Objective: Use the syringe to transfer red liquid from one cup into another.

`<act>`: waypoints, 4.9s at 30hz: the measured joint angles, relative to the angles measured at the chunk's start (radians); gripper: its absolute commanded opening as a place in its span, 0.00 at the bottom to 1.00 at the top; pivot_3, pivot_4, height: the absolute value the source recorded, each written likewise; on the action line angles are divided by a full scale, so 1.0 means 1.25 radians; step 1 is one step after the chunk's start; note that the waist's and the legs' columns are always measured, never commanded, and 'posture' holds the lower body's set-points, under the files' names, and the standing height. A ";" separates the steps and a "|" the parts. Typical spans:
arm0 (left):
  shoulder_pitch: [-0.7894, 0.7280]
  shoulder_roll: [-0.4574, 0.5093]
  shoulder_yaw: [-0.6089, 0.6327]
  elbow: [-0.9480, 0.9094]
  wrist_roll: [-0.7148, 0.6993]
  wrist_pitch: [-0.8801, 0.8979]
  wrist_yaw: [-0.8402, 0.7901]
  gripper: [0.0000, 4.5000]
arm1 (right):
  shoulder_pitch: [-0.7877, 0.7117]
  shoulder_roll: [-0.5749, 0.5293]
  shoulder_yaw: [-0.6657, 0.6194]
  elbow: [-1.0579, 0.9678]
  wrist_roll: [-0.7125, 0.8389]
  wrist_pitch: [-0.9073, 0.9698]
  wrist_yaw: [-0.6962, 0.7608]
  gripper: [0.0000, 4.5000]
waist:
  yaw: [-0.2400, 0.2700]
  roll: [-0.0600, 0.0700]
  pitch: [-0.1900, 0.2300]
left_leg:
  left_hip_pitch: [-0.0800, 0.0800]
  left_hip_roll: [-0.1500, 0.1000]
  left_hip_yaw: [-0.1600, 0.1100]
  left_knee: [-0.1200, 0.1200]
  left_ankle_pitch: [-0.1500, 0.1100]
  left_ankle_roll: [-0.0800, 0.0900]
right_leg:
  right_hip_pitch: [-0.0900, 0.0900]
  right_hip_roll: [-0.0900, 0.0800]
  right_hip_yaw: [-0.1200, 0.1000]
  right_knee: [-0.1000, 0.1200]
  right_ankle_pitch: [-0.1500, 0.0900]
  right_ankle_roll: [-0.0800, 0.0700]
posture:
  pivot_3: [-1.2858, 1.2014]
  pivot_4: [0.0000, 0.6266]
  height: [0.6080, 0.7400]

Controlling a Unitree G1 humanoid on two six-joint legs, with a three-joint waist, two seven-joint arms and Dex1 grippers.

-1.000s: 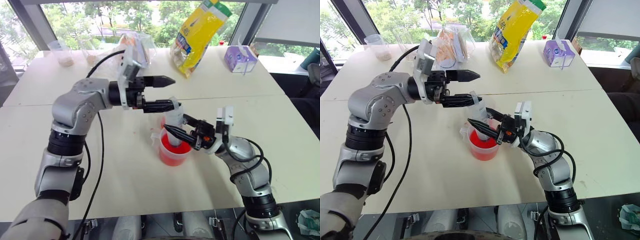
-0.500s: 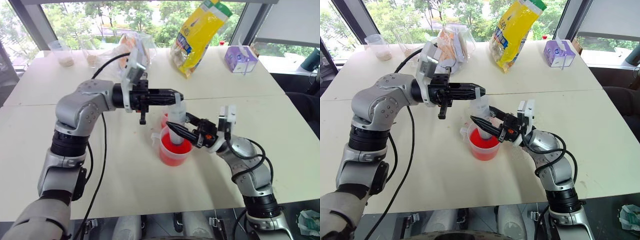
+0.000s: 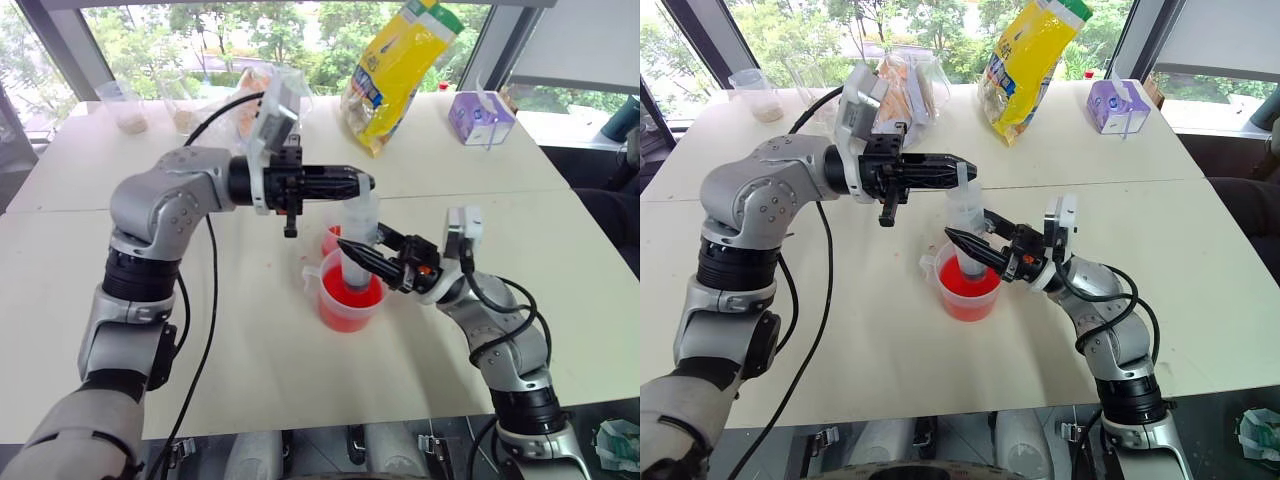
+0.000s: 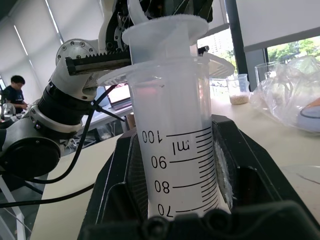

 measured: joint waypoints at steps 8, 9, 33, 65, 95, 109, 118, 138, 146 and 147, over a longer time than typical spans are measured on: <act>-0.006 0.001 0.001 0.007 -0.002 -0.001 0.000 0.01 | 0.002 -0.010 0.000 0.002 0.003 0.006 0.004 0.31 | 0.000 0.000 0.000 | 0.000 0.000 0.000 0.000 0.000 0.000 | 0.000 0.000 0.000 0.000 0.000 0.000 | 0.52 0.24 1.00; -0.007 0.001 0.001 0.007 -0.002 -0.002 0.000 0.01 | 0.002 -0.012 0.000 0.002 0.003 0.005 0.004 0.31 | 0.000 0.000 0.000 | 0.000 0.000 0.000 0.000 0.000 0.000 | 0.000 0.000 0.000 0.000 0.000 0.000 | 0.52 0.24 1.00; 0.010 0.062 0.065 -0.004 -0.007 -0.019 0.006 0.96 | -0.068 -0.039 -0.011 -0.022 0.039 0.091 -0.006 0.31 | 0.001 0.000 0.000 | 0.000 0.000 0.000 0.000 0.000 0.000 | 0.000 0.000 0.000 0.000 0.000 0.000 | 0.52 0.24 1.00; 0.118 0.144 0.113 -0.080 -0.020 -0.030 0.062 0.96 | -0.382 0.077 -0.079 0.446 -0.036 -0.085 0.062 0.31 | -0.001 0.000 0.000 | -0.001 0.000 0.001 0.000 0.000 0.000 | -0.001 -0.001 0.000 0.000 0.000 0.000 | 0.52 0.24 1.00; -0.015 -0.059 0.070 0.058 0.020 -0.089 0.116 0.96 | -0.337 0.107 -0.065 0.452 -0.086 -0.102 0.075 0.31 | -0.002 0.000 0.000 | 0.000 0.000 0.001 0.000 0.000 0.000 | -0.001 0.000 0.000 0.001 0.000 0.000 | 0.52 0.24 1.00; -0.036 -0.077 0.074 0.110 0.062 -0.109 0.107 0.00 | -0.336 0.101 -0.066 0.449 -0.097 -0.104 0.090 0.31 | -0.003 0.000 0.000 | 0.000 0.000 0.001 0.000 0.000 0.000 | -0.001 0.000 0.000 0.001 0.000 0.000 | 0.52 0.24 1.00; -0.035 -0.066 0.064 0.107 0.089 -0.123 0.078 0.00 | -0.336 0.101 -0.065 0.449 -0.099 -0.101 0.093 0.31 | -0.002 0.000 0.000 | 0.000 0.000 0.001 0.000 0.000 0.000 | -0.001 0.000 0.000 0.001 0.000 0.000 | 0.52 0.24 1.00; -0.021 -0.063 0.042 0.107 0.151 -0.171 0.056 0.00 | -0.360 0.091 -0.070 0.449 -0.099 -0.073 0.090 0.31 | -0.002 0.000 0.000 | 0.000 0.000 0.001 0.000 0.000 0.000 | -0.001 0.000 0.000 0.001 0.000 0.000 | 0.52 0.24 1.00; -0.019 -0.064 0.043 0.107 0.160 -0.177 0.056 0.00 | -0.367 0.081 -0.077 0.449 -0.099 -0.065 0.085 0.31 | -0.002 0.000 0.000 | 0.000 0.000 0.001 0.000 0.000 0.000 | -0.001 0.000 0.000 0.001 0.000 0.000 | 0.52 0.24 1.00; -0.019 -0.064 0.043 0.108 0.160 -0.177 0.056 0.00 | -0.367 0.081 -0.077 0.449 -0.099 -0.065 0.085 0.31 | -0.002 0.000 0.000 | 0.000 0.000 0.001 0.000 0.000 0.000 | -0.001 0.000 0.000 0.001 0.000 0.000 | 0.52 0.24 1.00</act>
